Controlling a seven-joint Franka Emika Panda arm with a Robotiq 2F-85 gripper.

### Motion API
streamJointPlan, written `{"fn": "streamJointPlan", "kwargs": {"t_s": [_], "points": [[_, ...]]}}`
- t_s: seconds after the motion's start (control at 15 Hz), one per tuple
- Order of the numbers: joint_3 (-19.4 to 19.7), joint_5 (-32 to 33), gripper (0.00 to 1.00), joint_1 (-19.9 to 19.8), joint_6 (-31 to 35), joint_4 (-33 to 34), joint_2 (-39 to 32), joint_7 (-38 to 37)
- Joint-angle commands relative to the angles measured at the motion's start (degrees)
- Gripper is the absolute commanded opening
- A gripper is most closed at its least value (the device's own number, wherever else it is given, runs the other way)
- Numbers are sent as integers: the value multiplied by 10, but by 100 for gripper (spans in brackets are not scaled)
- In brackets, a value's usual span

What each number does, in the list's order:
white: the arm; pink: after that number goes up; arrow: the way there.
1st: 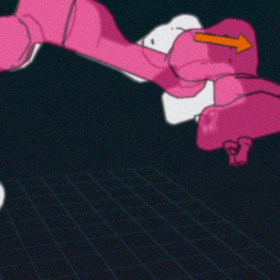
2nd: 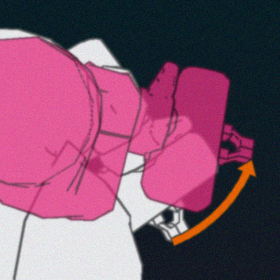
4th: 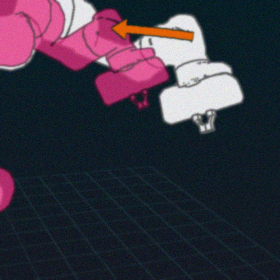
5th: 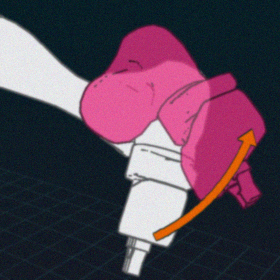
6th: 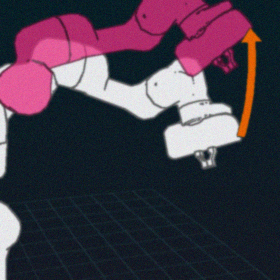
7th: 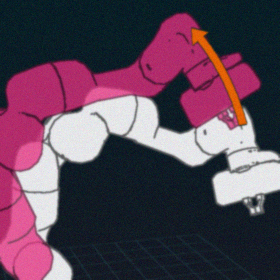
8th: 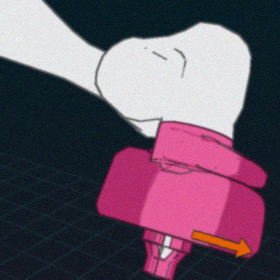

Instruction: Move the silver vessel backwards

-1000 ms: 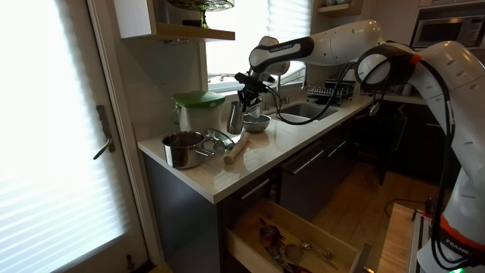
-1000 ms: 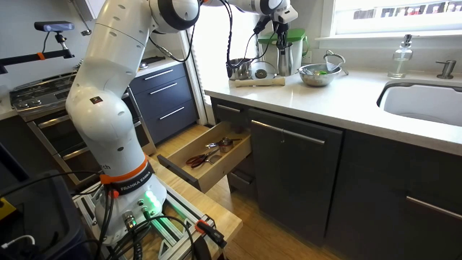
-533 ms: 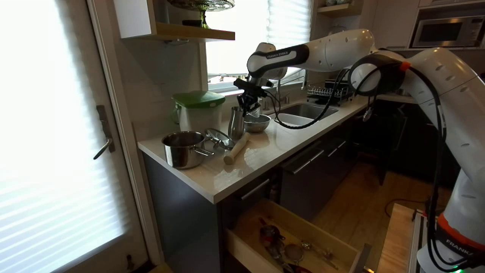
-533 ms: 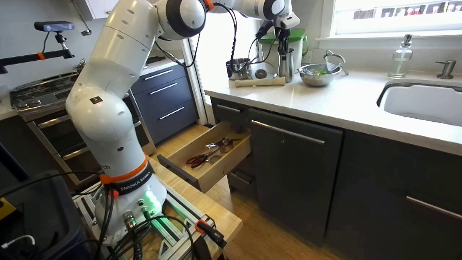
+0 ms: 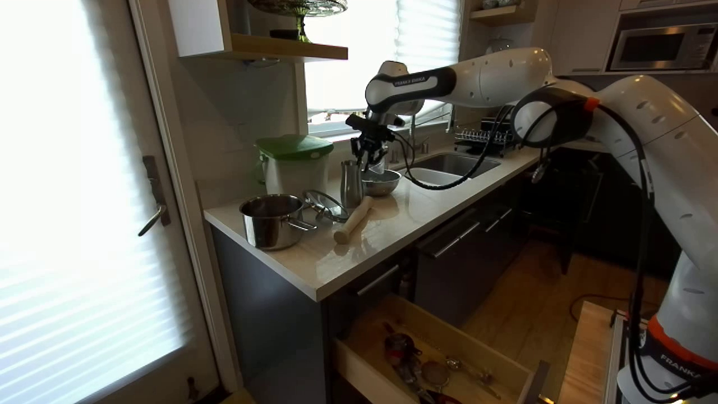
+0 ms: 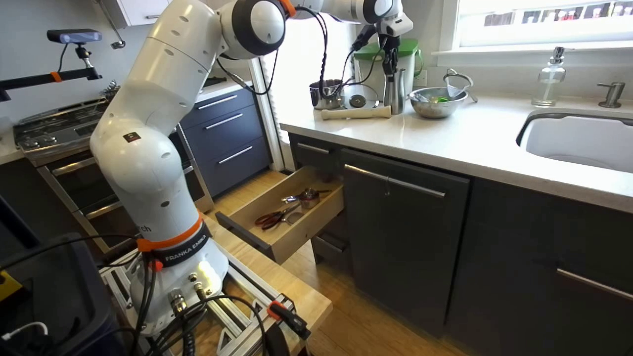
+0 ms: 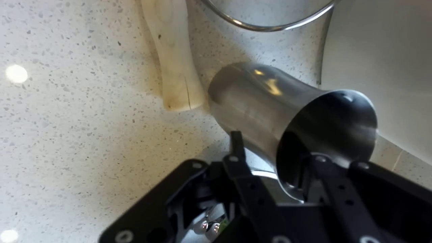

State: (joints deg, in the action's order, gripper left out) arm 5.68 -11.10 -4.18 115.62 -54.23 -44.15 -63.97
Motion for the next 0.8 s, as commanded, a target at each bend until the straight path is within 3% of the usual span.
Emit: {"fn": "streamJointPlan", "kwargs": {"t_s": [0.0,0.27,0.73], "points": [[10,12,69,2,-23,36,-16,-15],[15,9,97,3,-11,16,20,-11],[0,27,100,14,-52,-83,147,121]]}}
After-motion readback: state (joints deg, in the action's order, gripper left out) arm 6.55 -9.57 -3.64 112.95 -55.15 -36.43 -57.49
